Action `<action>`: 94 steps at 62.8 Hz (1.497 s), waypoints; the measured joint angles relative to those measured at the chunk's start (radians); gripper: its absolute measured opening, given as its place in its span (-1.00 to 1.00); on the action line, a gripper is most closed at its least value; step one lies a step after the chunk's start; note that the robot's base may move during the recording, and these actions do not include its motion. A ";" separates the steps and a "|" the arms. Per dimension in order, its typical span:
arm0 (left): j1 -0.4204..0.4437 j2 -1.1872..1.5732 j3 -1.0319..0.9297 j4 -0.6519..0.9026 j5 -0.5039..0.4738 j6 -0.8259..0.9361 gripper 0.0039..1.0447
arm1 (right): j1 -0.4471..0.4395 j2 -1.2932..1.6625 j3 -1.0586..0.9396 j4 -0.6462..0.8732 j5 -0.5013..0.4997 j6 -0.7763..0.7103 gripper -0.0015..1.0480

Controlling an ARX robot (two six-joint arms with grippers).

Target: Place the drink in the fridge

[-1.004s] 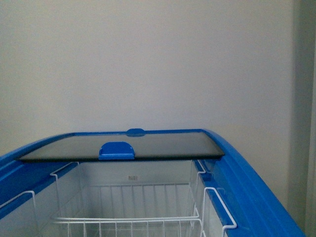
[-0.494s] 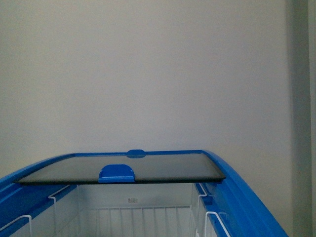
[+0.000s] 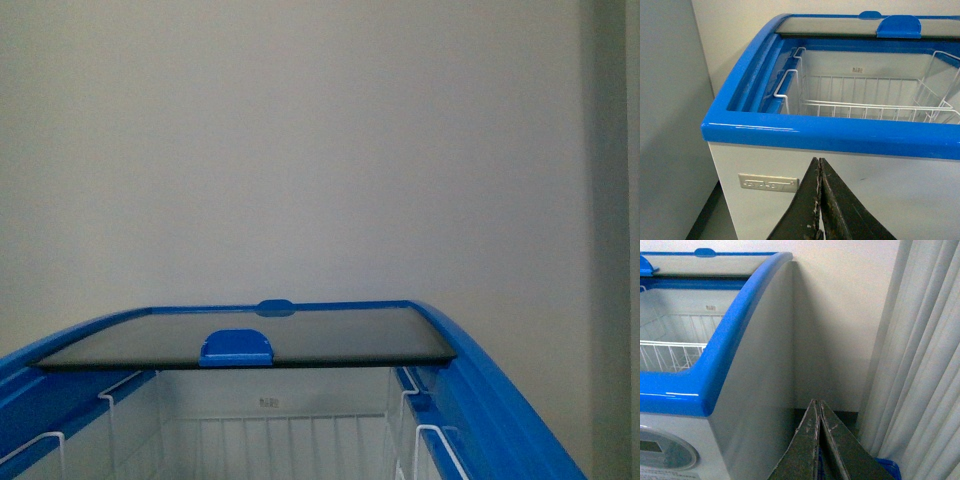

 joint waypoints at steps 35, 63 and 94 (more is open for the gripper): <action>0.000 0.000 0.000 0.000 -0.001 0.000 -0.96 | 0.000 -0.289 -0.024 -0.277 0.000 0.000 -0.95; 0.000 0.000 0.000 0.000 0.000 -0.002 -0.23 | 0.000 -0.343 -0.024 -0.299 0.000 0.000 -0.31; 0.000 0.000 0.000 0.000 0.000 -0.002 0.85 | 0.000 -0.343 -0.024 -0.299 0.000 0.001 0.85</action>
